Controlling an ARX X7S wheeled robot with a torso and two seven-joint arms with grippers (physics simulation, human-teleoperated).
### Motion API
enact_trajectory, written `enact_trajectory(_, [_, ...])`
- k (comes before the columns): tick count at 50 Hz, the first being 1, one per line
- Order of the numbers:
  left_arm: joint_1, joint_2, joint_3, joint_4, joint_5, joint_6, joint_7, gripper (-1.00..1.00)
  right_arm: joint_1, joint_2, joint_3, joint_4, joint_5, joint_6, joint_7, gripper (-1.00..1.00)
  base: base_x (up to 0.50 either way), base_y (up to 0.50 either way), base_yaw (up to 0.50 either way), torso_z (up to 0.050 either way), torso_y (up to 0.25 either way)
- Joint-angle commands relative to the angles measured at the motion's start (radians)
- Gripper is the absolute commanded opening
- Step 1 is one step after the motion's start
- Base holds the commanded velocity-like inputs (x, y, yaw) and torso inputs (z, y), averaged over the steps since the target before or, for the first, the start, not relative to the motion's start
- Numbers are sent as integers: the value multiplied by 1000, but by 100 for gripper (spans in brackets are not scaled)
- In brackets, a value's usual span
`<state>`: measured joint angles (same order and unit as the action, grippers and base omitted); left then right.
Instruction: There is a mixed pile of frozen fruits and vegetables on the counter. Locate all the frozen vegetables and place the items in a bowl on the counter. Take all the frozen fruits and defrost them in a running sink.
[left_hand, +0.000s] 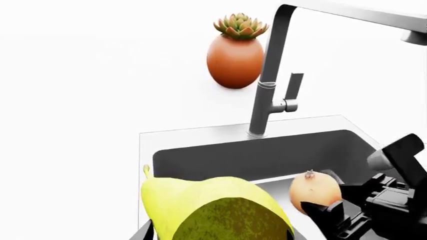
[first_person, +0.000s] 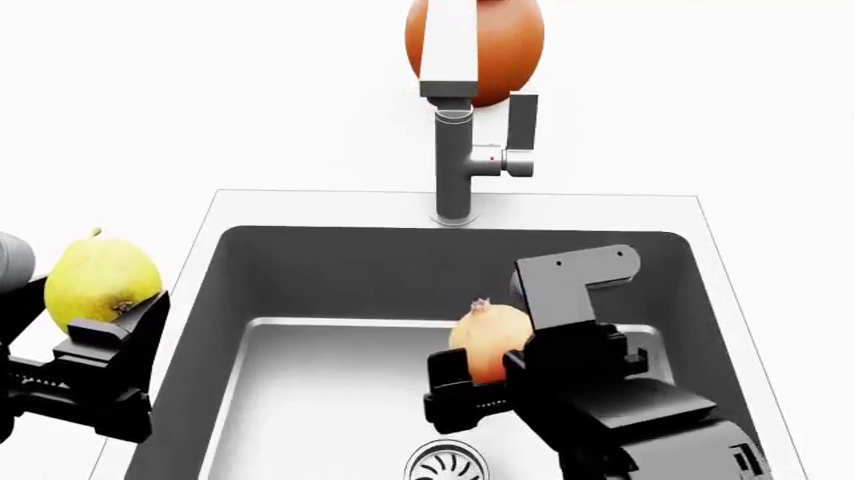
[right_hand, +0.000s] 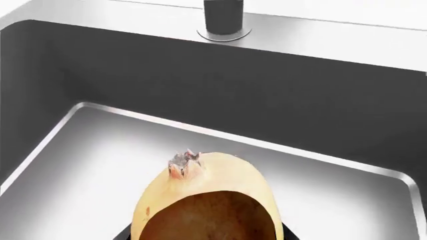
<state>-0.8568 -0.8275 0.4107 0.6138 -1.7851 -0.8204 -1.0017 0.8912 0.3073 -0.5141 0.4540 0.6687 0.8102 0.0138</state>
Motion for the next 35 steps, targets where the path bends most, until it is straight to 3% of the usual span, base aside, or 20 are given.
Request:
enact_trajectory(1, [10,-12,-17,8,-23,26,-7,-100,70,-85,-50,275,-93,-98,-100,-100,0,0,0,0,0])
enact_trajectory(13, [15,-16,-17,7,-20,29,-3,-100,174,-220,-81,776,-168,-335,-221,-100,0,0,0,0,0])
enact_trajectory(19, [17,-18,-18,11,-19,32,-2,-100,171,-213,-75,750,-161,-323,-216,-100,0,0,0,0,0])
enact_trajectory(20, [21,-18,-19,12,-17,33,0,-100,162,-203,-73,714,-156,-308,-206,100,0,0,0,0,10])
enact_trajectory(28, [-5,7,3,5,-23,24,-17,-100,50,-77,-11,281,-76,-156,-61,100,0,0,0,0,0])
enact_trajectory(35, [-58,50,44,-13,-40,-9,-16,-100,-76,89,143,-244,83,11,138,100,0,0,0,0,0])
